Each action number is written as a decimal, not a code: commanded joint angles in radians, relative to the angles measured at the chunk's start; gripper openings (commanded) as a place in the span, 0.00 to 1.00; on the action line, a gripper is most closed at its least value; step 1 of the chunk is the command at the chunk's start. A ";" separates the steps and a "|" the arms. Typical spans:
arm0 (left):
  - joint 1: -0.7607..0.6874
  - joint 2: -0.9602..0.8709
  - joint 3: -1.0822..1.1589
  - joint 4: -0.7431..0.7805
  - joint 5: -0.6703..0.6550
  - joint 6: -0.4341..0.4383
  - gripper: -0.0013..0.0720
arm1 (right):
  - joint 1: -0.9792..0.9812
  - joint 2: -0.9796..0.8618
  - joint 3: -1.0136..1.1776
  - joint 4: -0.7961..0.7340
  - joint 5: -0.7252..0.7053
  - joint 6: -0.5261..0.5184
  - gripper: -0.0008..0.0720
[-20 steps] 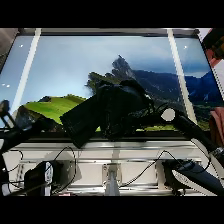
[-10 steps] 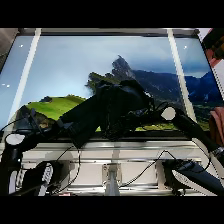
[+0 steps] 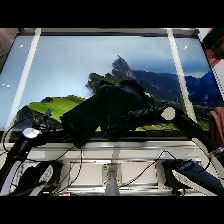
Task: Fold the clothes and pants, and hang the long-sleeved shirts on hangers.
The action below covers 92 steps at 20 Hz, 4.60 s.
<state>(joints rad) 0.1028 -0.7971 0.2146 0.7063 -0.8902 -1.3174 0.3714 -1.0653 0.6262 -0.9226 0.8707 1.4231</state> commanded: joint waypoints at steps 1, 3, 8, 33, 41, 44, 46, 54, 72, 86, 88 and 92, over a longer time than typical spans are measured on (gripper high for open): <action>-0.018 -0.027 0.016 0.027 0.019 -0.001 0.92 | 0.000 0.000 0.001 0.000 0.001 0.001 0.08; -0.018 -0.027 0.061 0.030 -0.032 0.002 0.92 | 0.000 0.000 0.001 0.000 0.001 0.000 0.08; -0.015 -0.027 0.225 0.273 -0.129 -0.032 0.91 | 0.000 0.000 0.001 -0.002 0.001 0.000 0.08; -0.114 -0.287 0.209 0.136 0.032 -0.061 0.48 | 0.000 0.000 0.002 -0.017 0.000 0.001 0.08; -0.110 -0.023 0.345 0.139 0.066 -0.047 0.06 | -0.004 0.058 0.089 -0.130 -0.002 -0.002 0.07; -0.053 0.105 0.435 0.139 0.208 -0.047 0.06 | -0.004 0.080 0.223 -0.344 -0.009 0.030 0.07; 0.016 0.180 0.467 0.138 0.342 -0.047 0.06 | -0.019 0.082 0.322 -0.509 -0.028 0.097 0.07; 0.156 0.239 0.472 0.139 0.667 -0.005 0.06 | -0.443 0.064 0.517 -0.566 -0.322 0.193 0.07; 0.154 -0.047 0.471 0.138 0.758 0.054 0.06 | -0.598 -0.334 0.737 -0.572 -0.335 0.181 0.07; 0.027 -0.083 0.491 0.171 0.983 0.043 0.06 | -0.565 -0.383 0.752 -0.519 -0.423 0.013 0.07; 0.027 0.021 0.499 0.278 0.982 0.043 0.06 | -0.579 -0.290 0.773 -0.554 -0.292 -0.064 0.07; 0.029 0.256 0.499 0.383 0.897 0.043 0.05 | -0.598 -0.050 0.780 -0.556 -0.037 -0.073 0.07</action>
<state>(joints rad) 0.1345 -0.6834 0.7097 1.0016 0.0505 -1.2747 -0.2173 -1.2545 1.3987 -1.4616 0.6464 1.3945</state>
